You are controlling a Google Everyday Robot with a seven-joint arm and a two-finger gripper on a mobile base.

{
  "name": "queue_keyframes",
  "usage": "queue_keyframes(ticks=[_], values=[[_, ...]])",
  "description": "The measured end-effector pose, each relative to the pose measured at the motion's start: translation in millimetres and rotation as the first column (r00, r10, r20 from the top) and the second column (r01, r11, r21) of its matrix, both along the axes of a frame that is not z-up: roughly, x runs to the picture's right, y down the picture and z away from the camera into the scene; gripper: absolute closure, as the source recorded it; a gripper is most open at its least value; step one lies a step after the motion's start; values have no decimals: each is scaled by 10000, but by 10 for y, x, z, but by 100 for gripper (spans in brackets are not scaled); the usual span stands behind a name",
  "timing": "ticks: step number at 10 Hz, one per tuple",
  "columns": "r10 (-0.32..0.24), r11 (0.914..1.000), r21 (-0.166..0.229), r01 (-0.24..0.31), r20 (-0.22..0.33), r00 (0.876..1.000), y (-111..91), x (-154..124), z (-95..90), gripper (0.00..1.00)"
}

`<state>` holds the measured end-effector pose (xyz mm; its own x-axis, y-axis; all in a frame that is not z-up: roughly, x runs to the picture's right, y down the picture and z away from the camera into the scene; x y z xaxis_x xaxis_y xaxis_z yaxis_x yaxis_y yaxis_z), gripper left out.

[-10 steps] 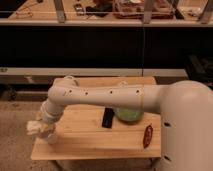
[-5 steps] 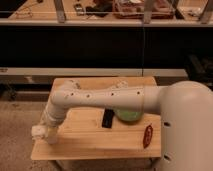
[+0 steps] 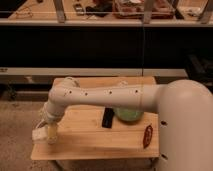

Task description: Place the white sponge in the ceramic cup

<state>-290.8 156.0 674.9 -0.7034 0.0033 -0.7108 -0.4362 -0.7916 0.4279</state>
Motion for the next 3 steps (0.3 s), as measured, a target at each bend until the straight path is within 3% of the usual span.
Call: queue_keyframes(ticks=[3], values=[[865, 9951, -473, -866, -33, 9962, -264, 162, -19, 20]])
